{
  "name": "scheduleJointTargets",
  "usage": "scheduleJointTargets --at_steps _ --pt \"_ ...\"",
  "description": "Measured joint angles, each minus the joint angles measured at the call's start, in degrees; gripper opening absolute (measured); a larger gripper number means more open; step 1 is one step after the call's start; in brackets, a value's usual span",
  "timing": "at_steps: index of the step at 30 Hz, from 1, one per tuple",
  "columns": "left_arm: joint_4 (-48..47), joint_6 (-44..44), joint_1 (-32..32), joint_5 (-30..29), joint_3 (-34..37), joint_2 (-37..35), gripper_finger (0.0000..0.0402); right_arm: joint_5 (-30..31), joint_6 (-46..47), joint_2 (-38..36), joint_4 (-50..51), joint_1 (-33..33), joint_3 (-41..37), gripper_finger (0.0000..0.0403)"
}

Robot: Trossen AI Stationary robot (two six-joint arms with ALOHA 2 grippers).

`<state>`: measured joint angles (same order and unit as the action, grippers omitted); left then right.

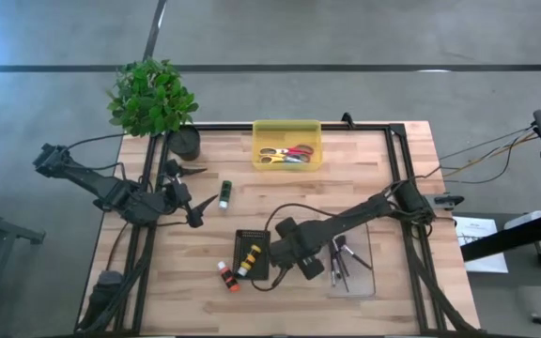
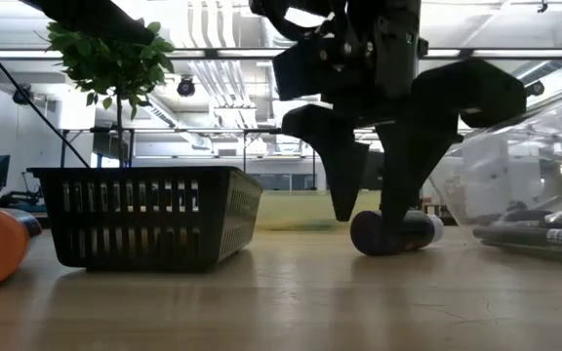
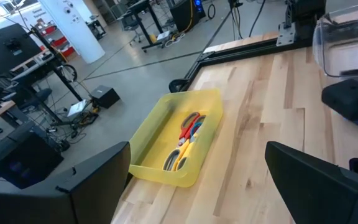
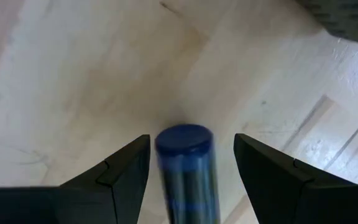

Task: Pick & Place Paint Supplies
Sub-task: Put the blue paint bottle into the black bin

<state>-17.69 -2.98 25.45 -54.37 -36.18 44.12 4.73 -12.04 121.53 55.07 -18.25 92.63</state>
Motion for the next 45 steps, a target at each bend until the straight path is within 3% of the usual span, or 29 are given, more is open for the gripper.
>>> scheduleJointTargets --at_steps 14,22,26,35,45 --pt "0.0 0.0 0.0 0.0 0.0 0.0 0.0379 0.3 1.9 -0.1 4.6 -0.2 6.0 0.0231" --pt "0.0 0.0 0.0 0.0 0.0 0.0 0.0379 4.3 2.8 0.0 8.1 -0.2 12.0 0.0231" --pt "0.0 0.0 0.0 0.0 0.0 0.0 0.0378 2.9 3.3 3.6 13.4 -0.3 18.9 0.0231" --pt "0.0 0.0 0.0 0.0 0.0 0.0 0.0378 2.3 4.1 20.0 33.9 -0.3 42.0 0.0231" --pt "-0.4 0.0 0.0 0.7 0.0 0.0 0.0378 -0.5 6.9 19.8 32.8 -0.2 37.9 0.0231"
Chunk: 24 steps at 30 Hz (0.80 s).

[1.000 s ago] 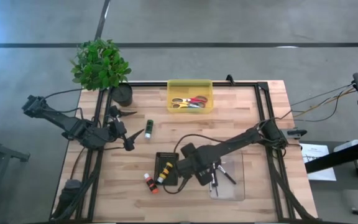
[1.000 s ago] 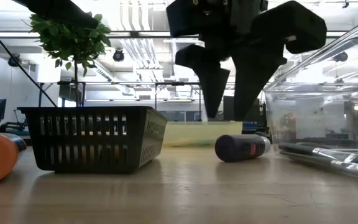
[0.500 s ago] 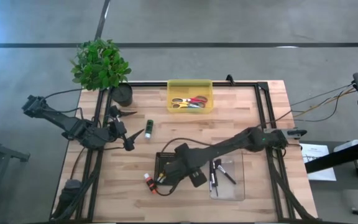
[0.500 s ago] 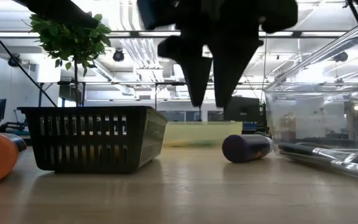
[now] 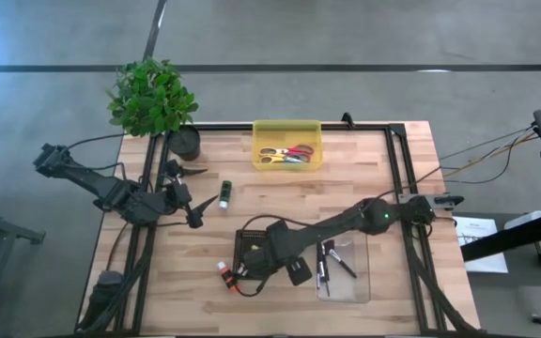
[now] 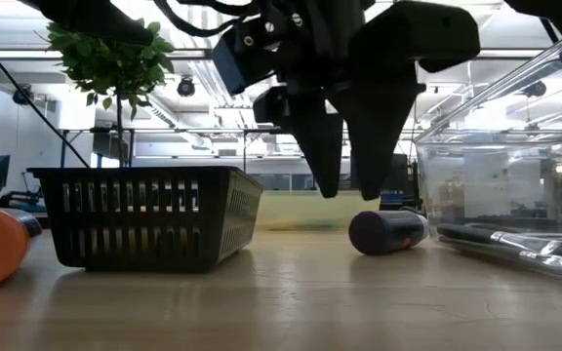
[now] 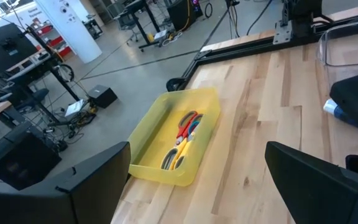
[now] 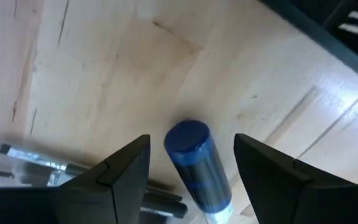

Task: Pick & Place Paint Supplies
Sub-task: Put the blue paint bottle into the black bin

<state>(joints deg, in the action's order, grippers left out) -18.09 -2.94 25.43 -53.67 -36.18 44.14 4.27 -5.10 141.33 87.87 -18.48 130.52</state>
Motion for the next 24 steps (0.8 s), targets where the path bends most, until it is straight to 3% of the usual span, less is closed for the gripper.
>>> scheduleJointTargets --at_steps 19,24 --pt "0.0 0.0 0.0 0.0 0.0 0.0 0.0378 0.3 -1.3 -0.2 -4.7 0.6 -9.6 0.0230" --pt "0.0 0.0 0.0 0.0 0.0 0.0 0.0378 0.6 -1.9 -0.2 -4.9 0.7 -9.4 0.0189"
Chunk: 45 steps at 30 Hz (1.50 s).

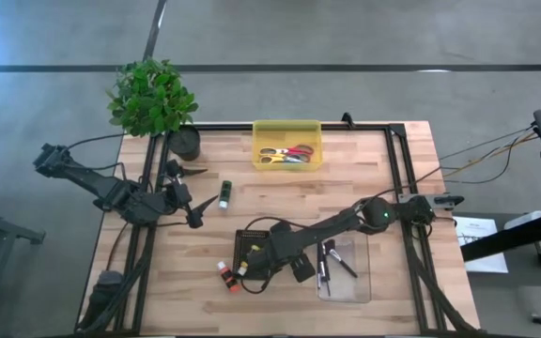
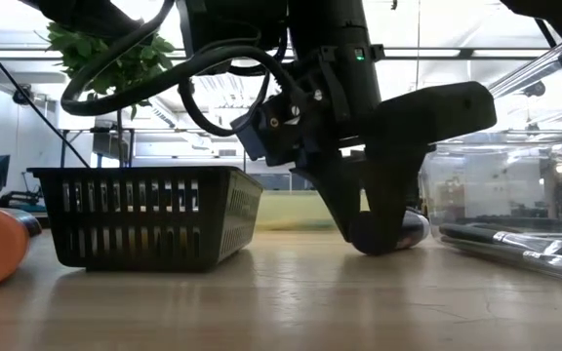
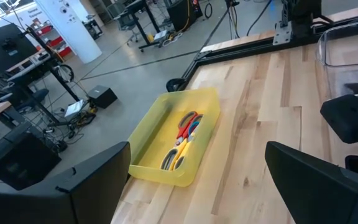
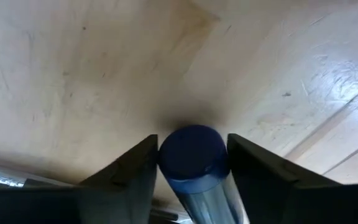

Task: Pick & Place Paint Supplies
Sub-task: Put the blue paint bottle into the black bin

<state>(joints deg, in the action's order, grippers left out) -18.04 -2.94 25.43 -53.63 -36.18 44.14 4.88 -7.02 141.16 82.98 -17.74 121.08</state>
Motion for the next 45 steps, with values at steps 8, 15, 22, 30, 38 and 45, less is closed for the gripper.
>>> scheduleJointTargets --at_steps 8,15,22,30,38,45 --pt "0.0 0.0 0.0 0.2 0.0 0.0 0.0378 1.4 -0.2 0.0 0.5 0.2 0.9 0.0114" --pt "0.0 0.0 0.0 0.3 0.0 0.0 0.0378 8.7 0.9 -0.9 5.5 0.0 8.3 0.0118" --pt "0.2 0.0 0.0 0.3 0.0 0.0 0.0378 7.8 -2.1 -4.8 -5.9 0.0 13.2 0.0138" --pt "0.1 0.0 0.0 0.3 0.0 0.0 0.0378 5.4 -9.2 -5.1 -15.5 0.0 13.3 0.0141" --pt "0.1 0.0 0.0 0.3 0.0 0.0 0.0378 1.6 -13.9 -4.9 -24.7 0.2 12.3 0.0142" --pt "0.0 0.0 0.0 0.3 0.0 0.0 0.0378 -4.1 -15.7 -4.9 -30.2 0.3 10.3 0.0143"
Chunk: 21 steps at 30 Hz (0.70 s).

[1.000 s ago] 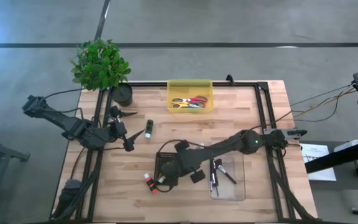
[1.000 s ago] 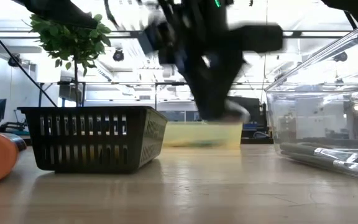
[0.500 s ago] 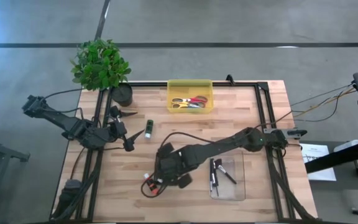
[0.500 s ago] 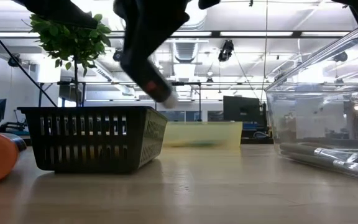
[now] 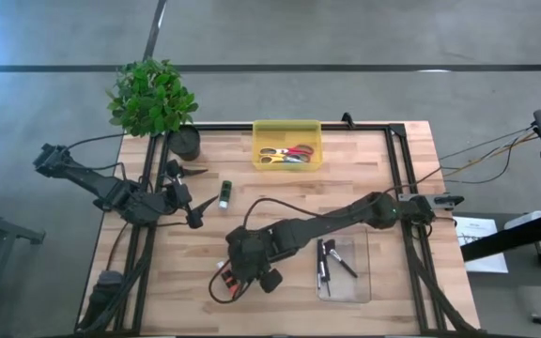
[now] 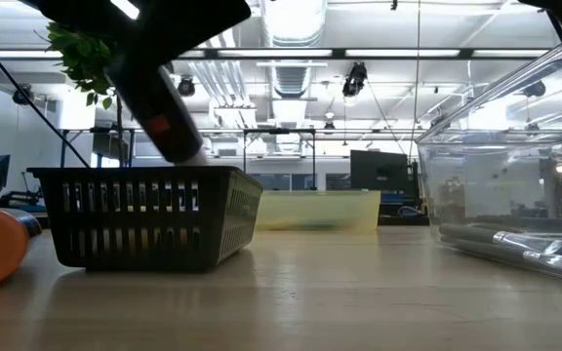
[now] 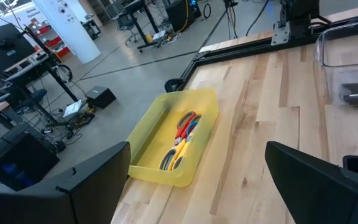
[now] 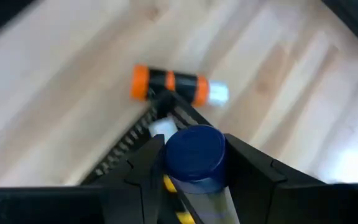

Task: Pick & Place Paint Supplies
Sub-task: Put the blue paint bottle into the black bin

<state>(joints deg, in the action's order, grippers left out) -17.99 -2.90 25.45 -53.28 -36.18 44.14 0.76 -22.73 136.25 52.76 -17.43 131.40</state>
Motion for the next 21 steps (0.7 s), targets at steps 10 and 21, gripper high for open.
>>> scheduleJointTargets --at_steps 10,21 --pt "0.0 0.2 0.0 0.4 0.0 0.0 0.0379 -2.2 -2.0 0.1 -2.6 0.8 -3.4 0.0143" --pt "-0.1 0.1 0.0 0.5 0.0 0.0 0.0378 -2.1 0.5 0.1 -2.6 1.6 -3.4 0.0181"
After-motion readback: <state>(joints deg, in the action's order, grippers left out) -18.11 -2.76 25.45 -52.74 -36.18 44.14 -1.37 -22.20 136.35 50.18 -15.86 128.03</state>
